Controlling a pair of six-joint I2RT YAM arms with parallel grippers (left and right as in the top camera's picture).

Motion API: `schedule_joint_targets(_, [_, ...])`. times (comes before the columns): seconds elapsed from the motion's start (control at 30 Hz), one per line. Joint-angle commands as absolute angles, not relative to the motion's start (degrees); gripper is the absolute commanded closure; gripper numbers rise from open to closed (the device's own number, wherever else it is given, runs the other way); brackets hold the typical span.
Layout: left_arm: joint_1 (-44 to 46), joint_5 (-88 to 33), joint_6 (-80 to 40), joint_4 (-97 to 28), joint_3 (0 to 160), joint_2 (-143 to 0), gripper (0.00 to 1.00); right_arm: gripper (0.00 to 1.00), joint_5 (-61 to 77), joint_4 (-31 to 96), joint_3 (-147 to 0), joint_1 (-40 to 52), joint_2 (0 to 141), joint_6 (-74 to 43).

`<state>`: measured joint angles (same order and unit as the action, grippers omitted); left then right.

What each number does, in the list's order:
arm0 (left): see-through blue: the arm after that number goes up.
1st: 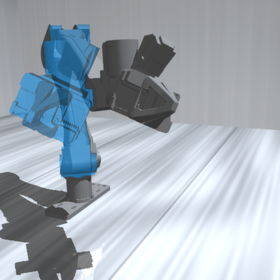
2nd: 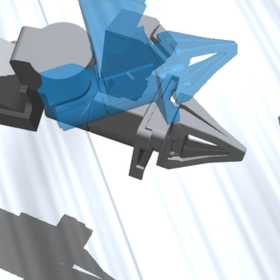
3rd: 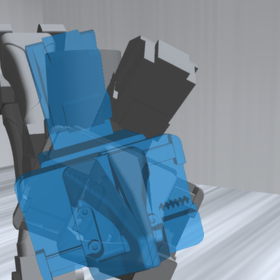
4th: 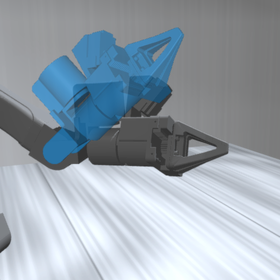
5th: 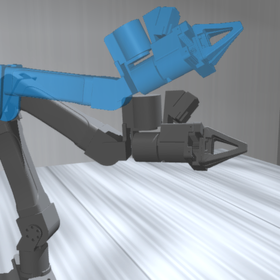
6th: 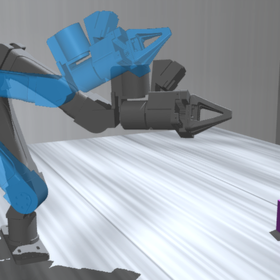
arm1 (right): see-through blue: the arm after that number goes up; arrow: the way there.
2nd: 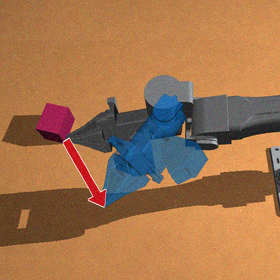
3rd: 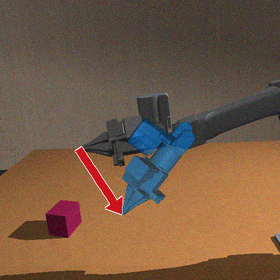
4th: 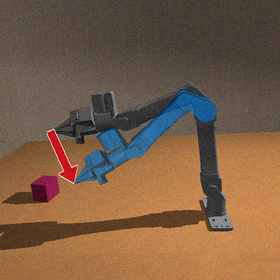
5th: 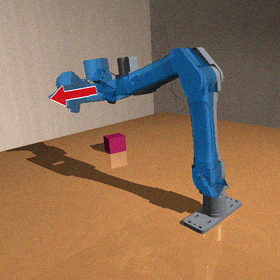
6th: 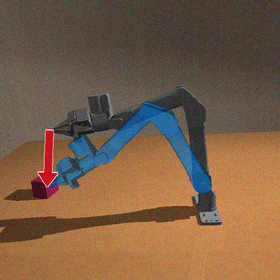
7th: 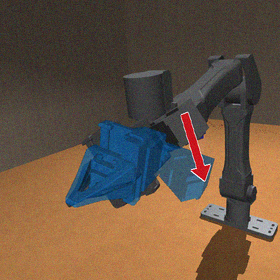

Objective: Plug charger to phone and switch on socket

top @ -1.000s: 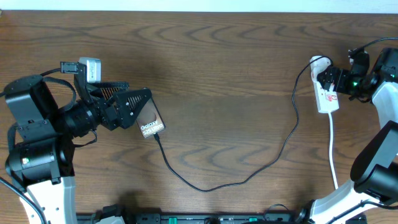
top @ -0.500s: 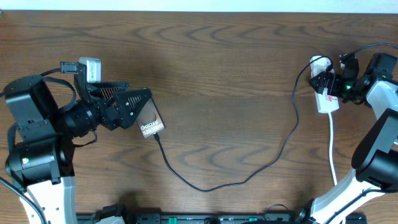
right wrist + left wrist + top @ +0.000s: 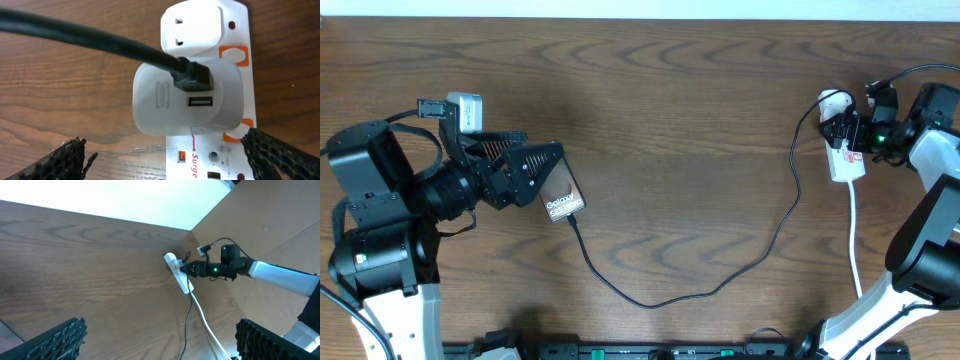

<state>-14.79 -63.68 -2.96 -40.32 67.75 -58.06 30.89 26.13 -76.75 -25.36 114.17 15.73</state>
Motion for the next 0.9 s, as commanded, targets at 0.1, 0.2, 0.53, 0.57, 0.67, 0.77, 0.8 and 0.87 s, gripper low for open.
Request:
schedule_joint_targets(0.1, [-14.70,-63.37,-2.59,-40.49,67.77,-57.98,0.02,0.01,31.86,25.93,-77.08,-24.60,114.50,16.75])
schedule_joint_targets(0.2, [-14.70,-63.37,-2.57,-40.51,67.77,-57.98,0.02,0.01,31.86,25.89,-77.08,-24.49,114.52,16.75])
schedule_joint_targets(0.53, [-14.70,-63.37,-2.59,-40.49,67.77,-57.98,0.02,0.01,32.32,24.73,-77.08,-24.16,117.73,15.05])
schedule_joint_targets(0.57, [-14.70,-63.37,-2.59,-40.49,67.77,-57.98,0.02,0.01,32.36,24.69,-77.08,-24.08,118.08,15.00])
schedule_joint_targets(0.67, [-14.70,-63.37,-2.59,-40.51,67.77,-57.98,0.02,0.02,32.53,24.86,-77.08,-23.90,118.26,15.00])
schedule_joint_targets(0.77, [-14.70,-63.37,-2.59,-40.51,67.77,-57.98,0.02,0.02,32.58,24.84,-77.08,-23.90,118.26,14.79])
schedule_joint_targets(0.8, [-14.70,-63.37,-2.59,-40.51,67.77,-57.98,0.02,0.02,32.56,24.84,-77.08,-23.90,118.26,14.52])
schedule_joint_targets(0.87, [-14.70,-63.37,-2.57,-40.51,67.77,-57.98,0.02,0.02,32.82,24.86,-77.08,-23.90,118.26,13.67])
